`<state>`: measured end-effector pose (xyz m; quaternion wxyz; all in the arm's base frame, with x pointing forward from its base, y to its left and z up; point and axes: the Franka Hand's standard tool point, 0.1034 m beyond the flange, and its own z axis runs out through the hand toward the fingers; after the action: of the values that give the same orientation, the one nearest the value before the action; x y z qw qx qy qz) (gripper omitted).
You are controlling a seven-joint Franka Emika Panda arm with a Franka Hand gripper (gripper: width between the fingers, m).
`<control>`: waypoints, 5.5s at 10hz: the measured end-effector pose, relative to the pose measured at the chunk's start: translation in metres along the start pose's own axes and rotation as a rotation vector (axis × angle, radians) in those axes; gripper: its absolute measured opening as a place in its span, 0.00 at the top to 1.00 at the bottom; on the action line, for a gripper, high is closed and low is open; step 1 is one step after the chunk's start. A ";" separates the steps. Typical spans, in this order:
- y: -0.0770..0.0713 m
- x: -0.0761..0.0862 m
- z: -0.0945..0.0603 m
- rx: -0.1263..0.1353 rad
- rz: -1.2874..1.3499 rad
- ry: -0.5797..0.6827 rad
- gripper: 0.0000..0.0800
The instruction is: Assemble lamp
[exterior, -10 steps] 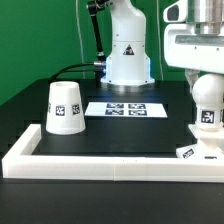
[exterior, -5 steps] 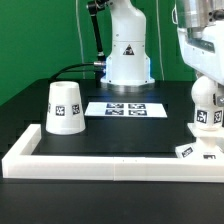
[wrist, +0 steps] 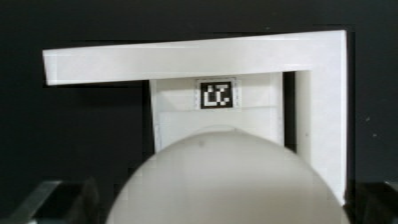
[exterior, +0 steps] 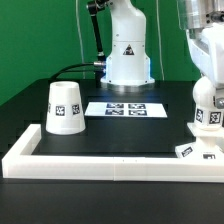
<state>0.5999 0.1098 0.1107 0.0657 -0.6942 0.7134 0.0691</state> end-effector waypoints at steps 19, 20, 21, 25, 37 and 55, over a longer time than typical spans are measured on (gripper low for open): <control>-0.005 0.010 -0.002 -0.076 -1.744 0.084 0.13; -0.005 0.011 -0.002 -0.085 -1.831 0.086 0.13; -0.005 0.013 -0.003 -0.093 -1.901 0.087 0.13; -0.014 0.010 -0.002 -0.133 -2.316 0.180 0.13; -0.015 0.014 -0.002 -0.271 -2.781 0.194 0.28; -0.016 0.017 -0.003 -0.048 -1.307 0.257 0.28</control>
Offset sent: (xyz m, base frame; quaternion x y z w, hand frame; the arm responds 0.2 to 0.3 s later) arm 0.0048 0.0082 0.0033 0.0071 0.0442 -0.3256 0.9445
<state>0.6152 0.0925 0.1108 -0.0069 -0.9878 0.1462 -0.0523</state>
